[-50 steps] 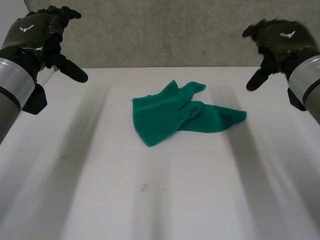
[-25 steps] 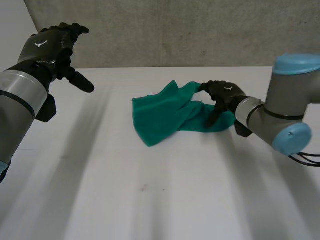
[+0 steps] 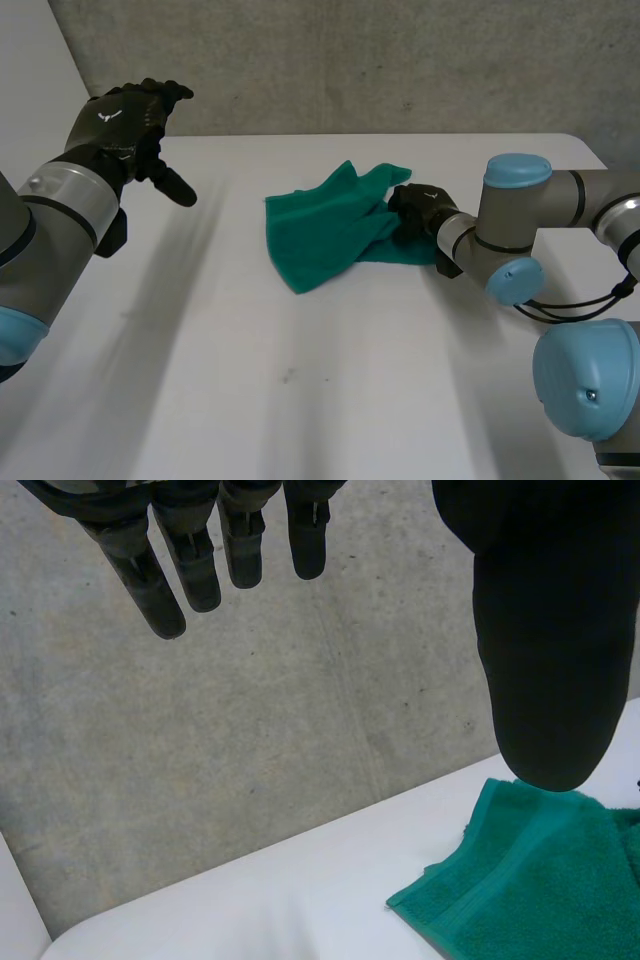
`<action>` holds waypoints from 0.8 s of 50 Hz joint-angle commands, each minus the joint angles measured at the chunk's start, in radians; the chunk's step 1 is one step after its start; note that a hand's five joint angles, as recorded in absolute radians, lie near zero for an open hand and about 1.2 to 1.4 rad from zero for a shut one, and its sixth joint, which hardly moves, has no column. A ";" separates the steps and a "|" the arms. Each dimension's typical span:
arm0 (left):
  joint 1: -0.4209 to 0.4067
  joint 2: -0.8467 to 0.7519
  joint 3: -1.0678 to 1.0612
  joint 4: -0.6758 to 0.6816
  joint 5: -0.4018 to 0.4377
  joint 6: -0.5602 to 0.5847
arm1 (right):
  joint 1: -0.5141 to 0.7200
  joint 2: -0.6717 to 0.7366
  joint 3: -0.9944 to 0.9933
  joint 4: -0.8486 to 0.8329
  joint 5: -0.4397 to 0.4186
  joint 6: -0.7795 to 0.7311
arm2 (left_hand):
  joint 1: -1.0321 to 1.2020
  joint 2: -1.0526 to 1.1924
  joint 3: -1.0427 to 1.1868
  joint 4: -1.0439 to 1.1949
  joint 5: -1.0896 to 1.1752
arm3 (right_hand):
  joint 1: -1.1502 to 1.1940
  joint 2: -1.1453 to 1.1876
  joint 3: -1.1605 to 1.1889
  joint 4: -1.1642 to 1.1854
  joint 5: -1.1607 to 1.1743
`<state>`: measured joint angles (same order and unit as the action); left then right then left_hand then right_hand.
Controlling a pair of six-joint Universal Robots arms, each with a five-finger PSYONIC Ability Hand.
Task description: Fold the towel.
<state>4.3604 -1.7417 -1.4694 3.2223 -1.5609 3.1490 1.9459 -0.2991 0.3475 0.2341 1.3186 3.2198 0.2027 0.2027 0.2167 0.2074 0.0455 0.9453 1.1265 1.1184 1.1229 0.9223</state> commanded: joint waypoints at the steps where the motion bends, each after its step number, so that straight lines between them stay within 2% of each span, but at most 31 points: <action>1: -0.008 0.001 0.000 0.004 -0.001 0.008 | 0.001 -0.104 -0.015 0.027 -0.010 -0.001 | -0.010 -0.010 -0.024 -0.014 -0.027 | 0.451 0.270 0.278 0.273 0.299; 4: -0.011 0.004 0.000 0.004 -0.002 0.008 | 0.002 -0.196 0.008 0.028 -0.021 -0.006 | -0.013 -0.013 -0.027 -0.017 -0.030 | 0.451 0.270 0.278 0.273 0.299; 8: -0.022 0.010 -0.002 0.002 -0.005 0.008 | 0.005 -0.337 0.106 0.030 -0.076 -0.014 | -0.016 -0.016 -0.030 -0.020 -0.033 | 0.451 0.270 0.278 0.273 0.299; 11: -0.033 0.013 -0.002 0.004 -0.004 0.008 | 0.022 -0.478 0.235 0.044 -0.156 -0.069 | -0.021 -0.021 -0.035 -0.026 -0.039 | 0.451 0.270 0.278 0.273 0.299; 13: -0.036 0.013 -0.002 0.004 0.001 0.009 | 0.060 -0.594 0.357 0.051 -0.223 -0.171 | -0.024 -0.024 -0.038 -0.029 -0.042 | 0.451 0.270 0.278 0.273 0.299; 16: -0.039 0.004 0.001 0.011 0.005 0.008 | 0.090 -0.701 0.493 0.054 -0.265 -0.302 | -0.024 -0.024 -0.038 -0.029 -0.042 | 0.451 0.270 0.278 0.273 0.299; 17: -0.039 -0.001 0.003 0.014 0.008 0.009 | 0.106 -0.762 0.577 0.056 -0.286 -0.389 | -0.024 -0.024 -0.038 -0.029 -0.042 | 0.451 0.270 0.278 0.273 0.299; 21: -0.044 -0.019 -0.003 0.027 0.016 0.009 | 0.128 -0.879 0.714 0.056 -0.291 -0.532 | -0.024 -0.024 -0.038 -0.029 -0.042 | 0.451 0.270 0.278 0.273 0.299; 23: -0.057 -0.067 -0.006 0.031 0.045 0.009 | 0.163 -0.943 0.786 0.054 -0.291 -0.578 | -0.024 -0.024 -0.038 -0.029 -0.042 | 0.451 0.270 0.278 0.273 0.299; 30: -0.157 -0.244 -0.006 0.028 0.165 0.009 | 0.220 -1.063 0.919 0.059 -0.291 -0.581 | -0.022 -0.022 -0.035 -0.026 -0.039 | 0.451 0.270 0.278 0.273 0.299; 39: -0.220 -0.337 -0.011 0.024 0.160 0.014 | 0.219 -1.123 1.084 0.062 -0.305 -0.594 | 0.034 0.034 0.020 0.030 0.017 | 0.449 0.268 0.276 0.272 0.298; 40: -0.222 -0.335 -0.014 0.022 0.159 0.019 | 0.212 -1.123 1.111 0.062 -0.303 -0.598 | 0.034 0.034 0.020 0.030 0.017 | 0.179 -0.002 0.006 0.001 0.027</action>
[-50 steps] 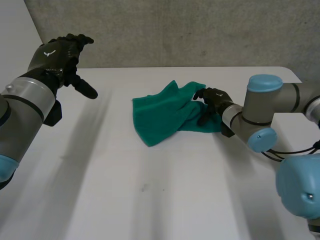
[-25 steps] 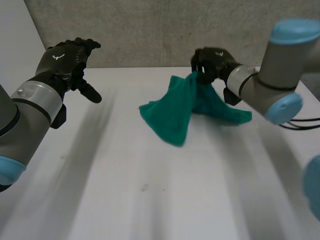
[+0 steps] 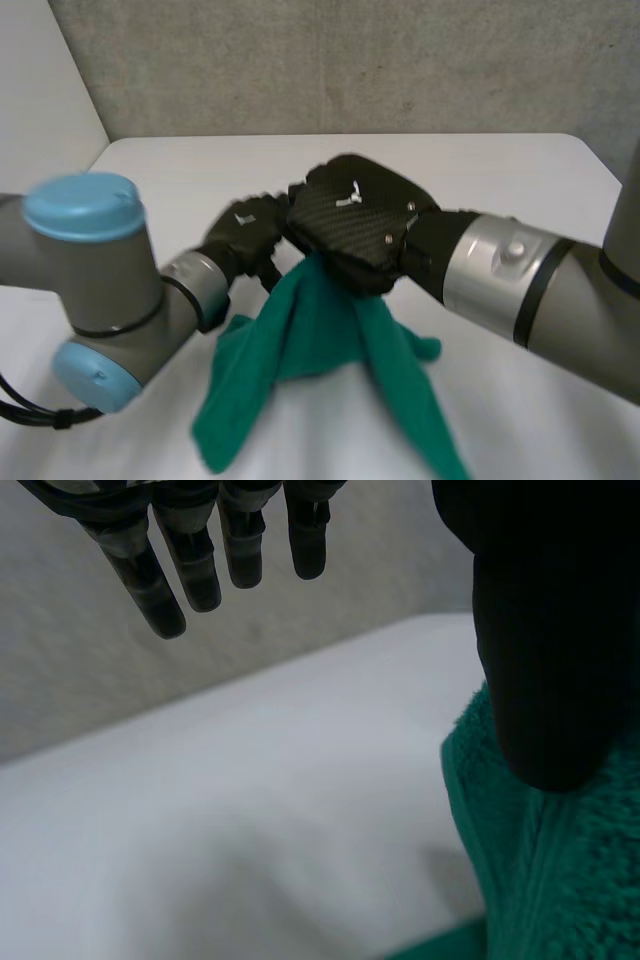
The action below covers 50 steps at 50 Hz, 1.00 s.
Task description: Fold the towel.
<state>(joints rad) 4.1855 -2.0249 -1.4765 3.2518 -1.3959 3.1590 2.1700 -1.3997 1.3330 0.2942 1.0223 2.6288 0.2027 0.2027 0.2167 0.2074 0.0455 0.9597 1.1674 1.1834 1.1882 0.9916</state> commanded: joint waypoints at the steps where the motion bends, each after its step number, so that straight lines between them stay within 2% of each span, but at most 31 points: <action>1: -0.048 -0.043 -0.013 -0.007 -0.009 0.022 | -0.013 -0.021 0.136 0.000 -0.004 -0.010 | 0.034 0.034 0.020 0.030 0.017 | -0.048 -0.255 -0.271 -0.276 -0.254; 4: -0.047 -0.031 -0.022 -0.007 -0.018 0.061 | -0.018 -0.027 0.161 -0.001 0.012 -0.018 | 0.034 0.034 0.020 0.030 0.017 | -0.635 -0.843 -0.859 -0.864 -0.842; 10: -0.031 0.055 -0.048 -0.009 -0.051 0.185 | -0.102 -0.060 0.186 -0.009 0.027 0.020 | 0.028 0.028 0.014 0.024 0.011 | -0.637 -0.845 -0.861 -0.865 -0.843; 12: -0.030 0.060 -0.053 -0.009 -0.049 0.197 | -0.171 -0.097 0.210 -0.010 0.041 0.081 | 0.028 0.028 0.014 0.024 0.011 | -0.634 -0.842 -0.858 -0.862 -0.840; 19: -0.047 0.080 -0.090 -0.018 -0.037 0.246 | -0.298 -0.119 0.293 -0.012 0.042 0.165 | 0.025 0.025 0.012 0.021 0.008 | -0.625 -0.833 -0.849 -0.854 -0.832; 27: -0.154 0.023 -0.117 -0.029 -0.028 0.331 | -0.378 -0.153 0.387 -0.024 0.045 0.157 | 0.040 0.040 0.026 0.035 0.023 | -0.619 -0.827 -0.843 -0.848 -0.826; 35: -0.197 -0.015 -0.114 -0.064 -0.012 0.417 | -0.460 -0.153 0.460 -0.096 0.076 0.151 | 0.357 0.357 0.343 0.352 0.339 | -0.619 -0.827 -0.843 -0.848 -0.826; 40: -0.205 -0.009 -0.096 -0.147 0.025 0.441 | -0.507 -0.139 0.480 -0.136 0.084 0.134 | 1.172 1.172 1.158 1.167 1.154 | -0.619 -0.827 -0.843 -0.848 -0.826; 45: -0.189 0.024 -0.018 -0.150 -0.043 0.441 | -0.524 -0.130 0.485 -0.135 0.084 0.103 | 1.194 1.194 1.180 1.189 1.176 | -0.619 -0.827 -0.843 -0.848 -0.826; 50: -0.150 0.118 0.031 -0.060 -0.259 0.428 | -0.526 -0.124 0.485 -0.138 0.085 0.119 | 1.194 1.194 1.180 1.189 1.176 | -0.625 -0.833 -0.849 -0.854 -0.832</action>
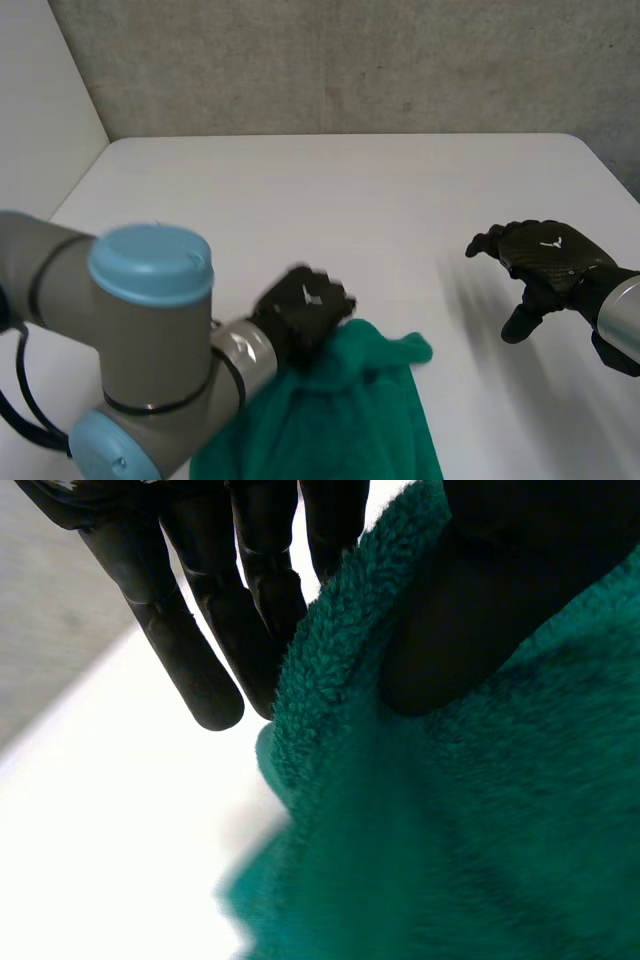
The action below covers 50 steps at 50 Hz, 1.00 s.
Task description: Fold the towel.
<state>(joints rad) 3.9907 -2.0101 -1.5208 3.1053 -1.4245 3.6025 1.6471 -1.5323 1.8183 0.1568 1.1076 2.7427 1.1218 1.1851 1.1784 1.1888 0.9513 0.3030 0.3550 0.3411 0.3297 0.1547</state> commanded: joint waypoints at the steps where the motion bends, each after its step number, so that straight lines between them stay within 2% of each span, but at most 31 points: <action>1: 0.045 0.119 0.077 0.105 -0.253 -0.016 | -0.003 0.009 -0.002 -0.002 0.003 0.009 | 0.275 0.211 0.218 0.207 0.270 | 0.029 -0.023 -0.009 0.002 0.002; 4: 0.042 0.181 0.076 0.163 -0.298 -0.018 | 0.002 0.021 -0.008 -0.003 0.018 0.038 | 0.275 0.211 0.218 0.207 0.270 | -0.001 -0.053 -0.039 -0.027 -0.027; 7: 0.042 0.234 0.067 0.185 -0.298 -0.016 | 0.006 0.043 -0.023 -0.003 0.034 0.162 | 0.275 0.211 0.218 0.207 0.270 | -0.128 -0.180 -0.167 -0.155 -0.155; 16: 0.039 0.379 0.045 0.190 -0.295 -0.011 | 0.032 0.132 -0.114 0.003 0.008 0.428 | 0.275 0.211 0.218 0.207 0.270 | -0.128 -0.180 -0.167 -0.155 -0.155; 22: 0.037 0.430 0.047 0.193 -0.295 -0.011 | 0.219 0.266 -0.226 0.007 -0.035 0.603 | 0.275 0.211 0.218 0.207 0.270 | -0.128 -0.180 -0.167 -0.155 -0.155; 24: 0.037 0.445 0.047 0.194 -0.295 -0.011 | 0.241 0.288 -0.238 0.007 -0.035 0.621 | 0.275 0.211 0.218 0.207 0.270 | -0.128 -0.180 -0.167 -0.155 -0.155; 30: 0.036 0.473 0.060 0.205 -0.298 -0.018 | 0.442 0.483 -0.359 0.007 -0.032 0.759 | 0.275 0.211 0.218 0.207 0.270 | -0.128 -0.180 -0.167 -0.155 -0.155; 34: 0.037 0.482 0.067 0.228 -0.300 -0.018 | 0.499 0.535 -0.405 0.010 -0.031 0.796 | 0.275 0.211 0.218 0.207 0.270 | -0.128 -0.180 -0.167 -0.155 -0.155; 35: 0.037 0.481 0.068 0.236 -0.300 -0.018 | 0.506 0.541 -0.413 0.009 -0.029 0.799 | 0.275 0.211 0.218 0.207 0.270 | -0.098 -0.150 -0.136 -0.125 -0.125; 36: 0.039 0.481 0.070 0.249 -0.303 -0.018 | 0.511 0.543 -0.419 0.001 -0.022 0.802 | 0.275 0.211 0.218 0.207 0.270 | 0.219 0.167 0.181 0.192 0.193; 37: 0.044 0.479 0.068 0.262 -0.306 -0.016 | 0.508 0.538 -0.424 -0.006 -0.006 0.802 | 0.275 0.211 0.218 0.207 0.270 | 0.725 0.673 0.687 0.698 0.699; 38: 0.047 0.478 0.068 0.265 -0.307 -0.018 | 0.507 0.534 -0.427 -0.010 0.014 0.802 | 0.275 0.211 0.218 0.207 0.270 | 0.966 0.914 0.928 0.939 0.939; 39: 0.051 0.475 0.067 0.271 -0.309 -0.019 | 0.504 0.528 -0.430 -0.014 0.040 0.802 | 0.275 0.211 0.218 0.207 0.270 | 1.092 1.040 1.054 1.065 1.066; 40: 0.051 0.475 0.067 0.271 -0.309 -0.019 | 0.497 0.502 -0.441 -0.029 0.102 0.793 | 0.275 0.211 0.218 0.207 0.270 | 1.093 1.041 1.055 1.067 1.067; 41: 0.054 0.473 0.064 0.273 -0.309 -0.021 | 0.497 0.502 -0.441 -0.029 0.103 0.793 | 0.275 0.211 0.218 0.207 0.270 | 1.093 1.041 1.055 1.067 1.067; 42: 0.067 0.472 0.057 0.274 -0.309 -0.031 | 0.491 0.488 -0.450 -0.042 0.138 0.787 | 0.275 0.211 0.218 0.207 0.270 | 1.093 1.041 1.055 1.067 1.067; 43: 0.067 0.472 0.057 0.274 -0.309 -0.031 | 0.467 0.442 -0.480 -0.078 0.214 0.743 | 0.275 0.211 0.218 0.207 0.270 | 1.093 1.041 1.055 1.067 1.067; 44: 0.086 0.472 0.050 0.276 -0.310 -0.050 | 0.455 0.425 -0.490 -0.088 0.237 0.712 | 0.275 0.211 0.218 0.207 0.270 | 1.093 1.041 1.055 1.067 1.067; 46: 0.113 0.472 0.033 0.277 -0.312 -0.077 | 0.427 0.388 -0.505 -0.098 0.264 0.632 | 0.275 0.211 0.218 0.207 0.270 | 1.093 1.041 1.055 1.067 1.067; 47: 0.145 0.470 0.007 0.277 -0.312 -0.112 | 0.399 0.345 -0.513 -0.105 0.273 0.542 | 0.275 0.211 0.218 0.207 0.270 | 1.093 1.041 1.055 1.067 1.067; 48: 0.180 0.470 -0.024 0.277 -0.310 -0.149 | 0.399 0.345 -0.513 -0.105 0.273 0.542 | 0.275 0.211 0.218 0.207 0.270 | 1.093 1.041 1.055 1.067 1.067; 50: 0.199 0.470 -0.042 0.277 -0.310 -0.168 | 0.364 0.287 -0.514 -0.108 0.276 0.432 | 0.275 0.211 0.218 0.207 0.270 | 1.093 1.041 1.055 1.067 1.067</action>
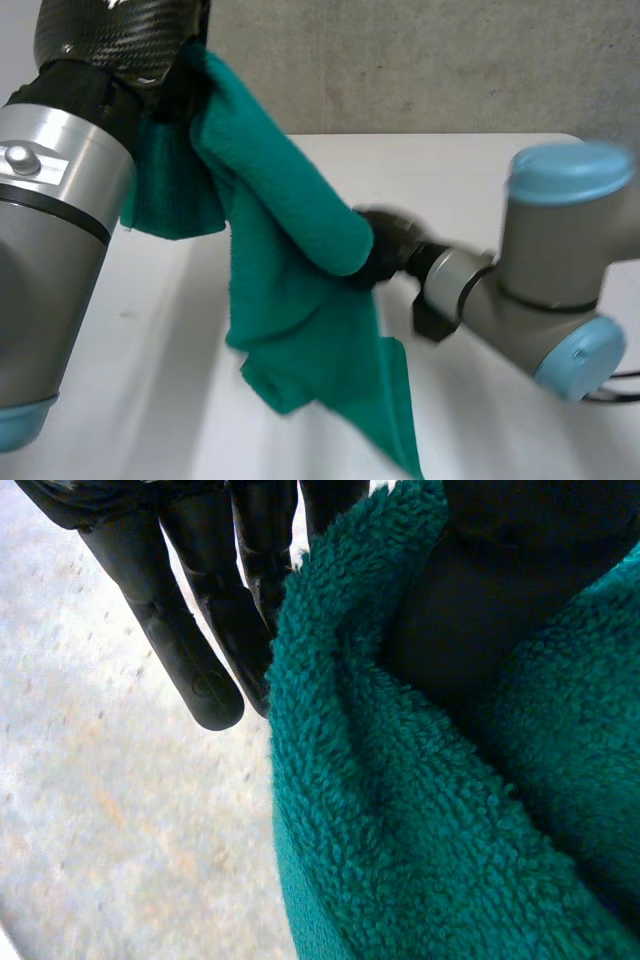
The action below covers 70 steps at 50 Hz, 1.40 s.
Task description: Fold the towel.
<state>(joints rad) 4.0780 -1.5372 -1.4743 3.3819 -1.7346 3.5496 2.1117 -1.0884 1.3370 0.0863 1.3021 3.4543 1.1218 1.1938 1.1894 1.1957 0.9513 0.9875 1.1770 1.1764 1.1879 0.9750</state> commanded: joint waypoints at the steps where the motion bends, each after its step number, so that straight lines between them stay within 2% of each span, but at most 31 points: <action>1: 0.145 -0.004 -0.122 -0.001 0.001 -0.150 | -0.111 -0.171 -0.035 -0.040 0.083 -0.317 | 0.274 0.202 0.207 0.201 0.270 | 0.409 0.219 0.220 0.208 0.247; 2: 0.186 -0.011 -0.185 -0.006 0.003 -0.203 | -0.111 -0.171 -0.035 -0.040 0.083 -0.317 | 0.274 0.202 0.207 0.201 0.270 | 0.409 0.219 0.220 0.208 0.247; 5: 0.212 -0.021 -0.279 0.002 0.004 -0.257 | -0.117 -0.197 -0.032 -0.075 0.088 -0.412 | 0.274 0.202 0.207 0.201 0.270 | 0.409 0.219 0.220 0.208 0.247; 8: 0.229 -0.026 -0.342 0.011 0.007 -0.282 | -0.113 -0.223 -0.012 -0.088 0.088 -0.425 | 0.274 0.202 0.207 0.201 0.270 | 0.409 0.219 0.220 0.208 0.247; 12: 0.295 -0.035 -0.418 0.034 0.010 -0.297 | -0.110 -0.246 0.027 -0.089 0.080 -0.426 | 0.274 0.202 0.207 0.201 0.270 | 0.409 0.219 0.220 0.208 0.247; 15: 0.334 -0.122 -0.484 0.051 0.020 -0.293 | -0.101 -0.251 0.077 -0.097 0.077 -0.431 | 0.266 0.194 0.199 0.192 0.262 | 0.409 0.219 0.220 0.208 0.247; 16: 0.334 -0.147 -0.486 0.050 0.020 -0.294 | -0.101 -0.251 0.077 -0.097 0.077 -0.431 | 0.106 0.034 0.039 0.032 0.102 | 0.409 0.219 0.220 0.208 0.247; 17: 0.334 -0.147 -0.486 0.050 0.020 -0.294 | -0.090 -0.249 0.097 -0.097 0.075 -0.432 | 0.105 0.033 0.037 0.031 0.101 | 0.409 0.219 0.220 0.208 0.247; 18: 0.319 -0.211 -0.477 0.034 0.020 -0.288 | -0.070 -0.245 0.115 -0.099 0.075 -0.435 | -0.590 -0.662 -0.658 -0.664 -0.594 | 0.409 0.219 0.220 0.208 0.247; 21: 0.308 -0.218 -0.472 0.031 0.020 -0.287 | -0.033 -0.232 0.134 -0.102 0.079 -0.442 | -0.673 -0.745 -0.741 -0.747 -0.677 | 0.409 0.219 0.220 0.208 0.247; 25: 0.191 -0.204 -0.416 0.001 0.012 -0.282 | -0.018 -0.180 0.140 -0.109 0.091 -0.460 | -0.826 -0.898 -0.893 -0.900 -0.830 | 0.409 0.219 0.220 0.208 0.247; 31: 0.099 -0.109 -0.390 -0.013 0.015 -0.281 | -0.027 -0.157 0.149 -0.105 0.091 -0.468 | -0.876 -0.948 -0.944 -0.950 -0.880 | 0.409 0.219 0.220 0.208 0.247; 35: -0.016 -0.112 -0.359 -0.012 0.023 -0.265 | -0.029 -0.159 0.160 -0.106 0.091 -0.471 | -0.856 -0.928 -0.923 -0.929 -0.860 | 0.409 0.219 0.220 0.208 0.247; 39: -0.067 -0.167 -0.336 -0.021 0.029 -0.225 | -0.030 -0.159 0.165 -0.105 0.091 -0.489 | -0.838 -0.910 -0.905 -0.912 -0.842 | 0.409 0.219 0.220 0.208 0.247; 40: -0.105 -0.254 -0.305 -0.042 0.030 -0.143 | -0.030 -0.157 0.166 -0.105 0.092 -0.498 | -0.823 -0.895 -0.891 -0.897 -0.827 | 0.409 0.219 0.220 0.208 0.247; 45: -0.137 -0.383 -0.249 -0.055 0.024 -0.039 | -0.029 -0.156 0.172 -0.102 0.092 -0.515 | -0.794 -0.866 -0.861 -0.868 -0.798 | 0.409 0.219 0.220 0.208 0.247; 49: -0.137 -0.457 -0.213 -0.055 0.024 -0.020 | -0.029 -0.154 0.172 -0.097 0.092 -0.527 | -0.768 -0.840 -0.835 -0.841 -0.772 | 0.409 0.219 0.220 0.208 0.247; 51: -0.134 -0.500 -0.186 -0.055 0.021 -0.020 | -0.029 -0.154 0.174 -0.097 0.092 -0.532 | -0.618 -0.690 -0.686 -0.692 -0.622 | 0.409 0.219 0.220 0.208 0.247; 53: -0.133 -0.520 -0.163 -0.052 0.020 -0.021 | -0.030 -0.153 0.172 -0.094 0.094 -0.544 | -0.206 -0.278 -0.273 -0.279 -0.210 | 0.409 0.219 0.220 0.208 0.247; 54: -0.127 -0.518 -0.158 -0.047 0.020 -0.024 | -0.030 -0.151 0.172 -0.094 0.094 -0.549 | 0.165 0.093 0.098 0.091 0.161 | 0.409 0.219 0.220 0.208 0.247; 55: -0.125 -0.515 -0.156 -0.046 0.020 -0.026 | -0.030 -0.151 0.172 -0.092 0.094 -0.555 | 0.273 0.201 0.206 0.199 0.269 | 0.409 0.219 0.220 0.208 0.247; 61: -0.113 -0.445 -0.167 -0.012 0.001 -0.034 | -0.032 -0.137 0.172 -0.085 0.114 -0.642 | 0.274 0.202 0.207 0.201 0.270 | 0.409 0.219 0.220 0.208 0.247; 66: -0.065 -0.325 -0.227 0.002 -0.023 -0.034 | -0.038 -0.087 0.163 -0.040 0.169 -0.767 | 0.274 0.202 0.207 0.201 0.270 | 0.409 0.219 0.220 0.208 0.247; 70: -0.009 -0.316 -0.264 -0.003 -0.022 -0.017 | -0.039 -0.074 0.156 -0.005 0.201 -0.848 | 0.274 0.202 0.207 0.201 0.270 | 0.409 0.219 0.220 0.208 0.247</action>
<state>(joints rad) 3.9854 -1.9389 -1.6606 3.3755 -1.7443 3.5161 2.0772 -1.2052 1.5058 0.0198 1.4391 2.7632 1.1599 1.1898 1.1866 1.1913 0.9528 0.9875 1.1770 1.1764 1.1882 0.9867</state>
